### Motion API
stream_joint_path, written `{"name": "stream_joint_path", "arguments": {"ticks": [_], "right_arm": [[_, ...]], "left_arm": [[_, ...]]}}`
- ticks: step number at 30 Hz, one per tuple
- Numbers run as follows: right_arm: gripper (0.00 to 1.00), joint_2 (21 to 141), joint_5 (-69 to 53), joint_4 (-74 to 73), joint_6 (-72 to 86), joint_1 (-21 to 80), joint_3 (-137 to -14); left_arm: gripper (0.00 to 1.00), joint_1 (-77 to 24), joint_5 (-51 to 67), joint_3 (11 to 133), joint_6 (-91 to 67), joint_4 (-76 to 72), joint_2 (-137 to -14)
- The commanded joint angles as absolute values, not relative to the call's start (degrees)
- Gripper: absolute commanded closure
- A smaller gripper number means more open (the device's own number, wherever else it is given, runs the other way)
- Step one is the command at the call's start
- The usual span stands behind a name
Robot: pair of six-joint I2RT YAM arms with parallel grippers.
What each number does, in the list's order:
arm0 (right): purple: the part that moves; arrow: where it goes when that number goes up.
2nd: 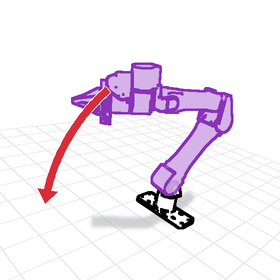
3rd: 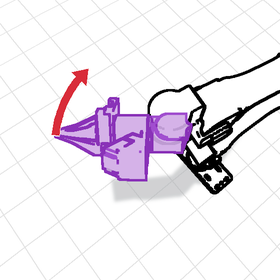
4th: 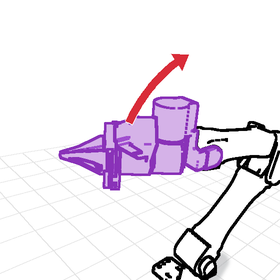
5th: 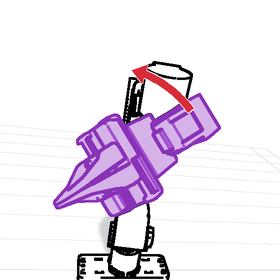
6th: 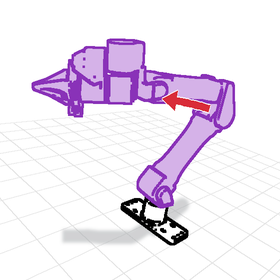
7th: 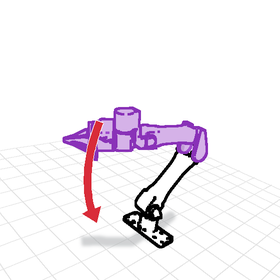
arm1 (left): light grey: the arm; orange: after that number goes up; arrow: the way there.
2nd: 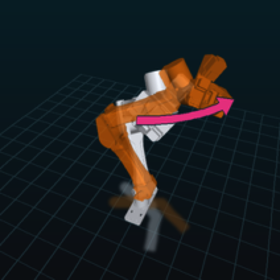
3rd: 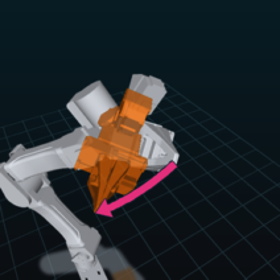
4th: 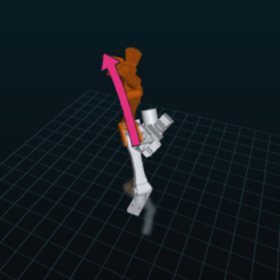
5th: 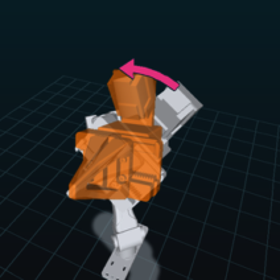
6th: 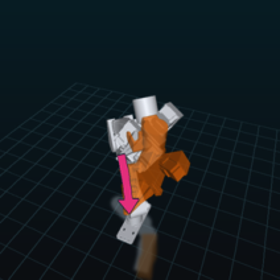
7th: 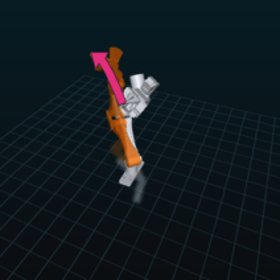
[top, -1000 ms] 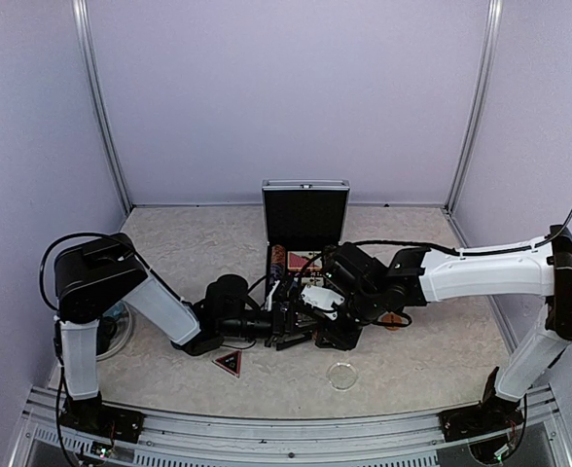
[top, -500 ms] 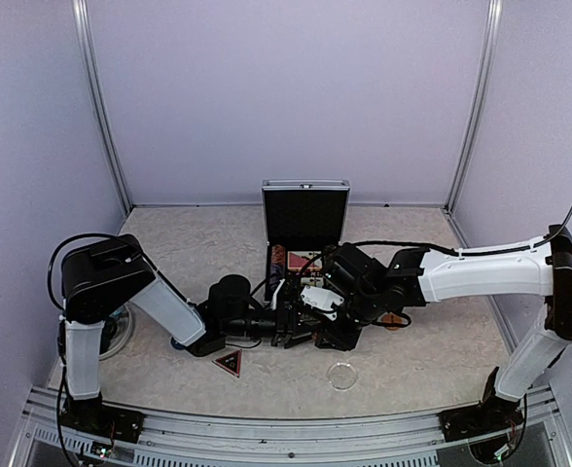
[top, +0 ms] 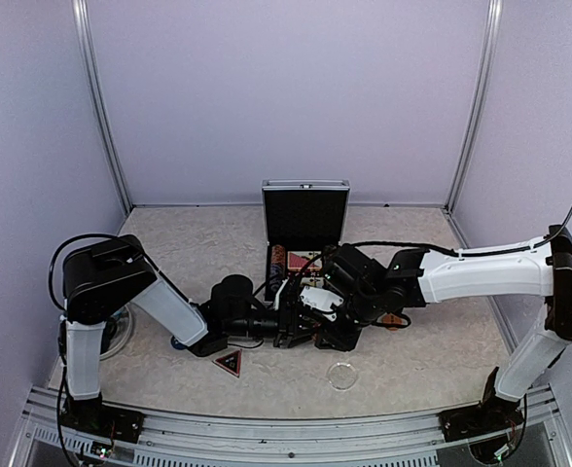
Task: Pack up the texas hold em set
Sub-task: Pass from the right arm to the left
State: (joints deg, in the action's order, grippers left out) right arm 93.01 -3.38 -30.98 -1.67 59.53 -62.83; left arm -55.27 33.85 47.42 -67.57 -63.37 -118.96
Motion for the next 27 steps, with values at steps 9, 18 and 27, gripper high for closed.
{"name": "stream_joint_path", "arguments": {"ticks": [9, 18, 27], "right_arm": [[1.0, 93.21, -1.24, -29.57, -1.96, 60.29, -62.95], [0.35, 87.35, -3.46, -28.15, -1.07, 60.29, -60.23], [0.06, 73.76, -11.71, -20.06, 0.66, 60.04, -53.85]], "left_arm": [[0.91, -56.69, 35.5, 48.91, -67.33, -66.38, -119.44], [0.95, -56.69, 35.87, 48.1, -65.0, -66.09, -118.04], [0.96, -56.69, 35.51, 46.99, -60.57, -63.27, -114.95]]}}
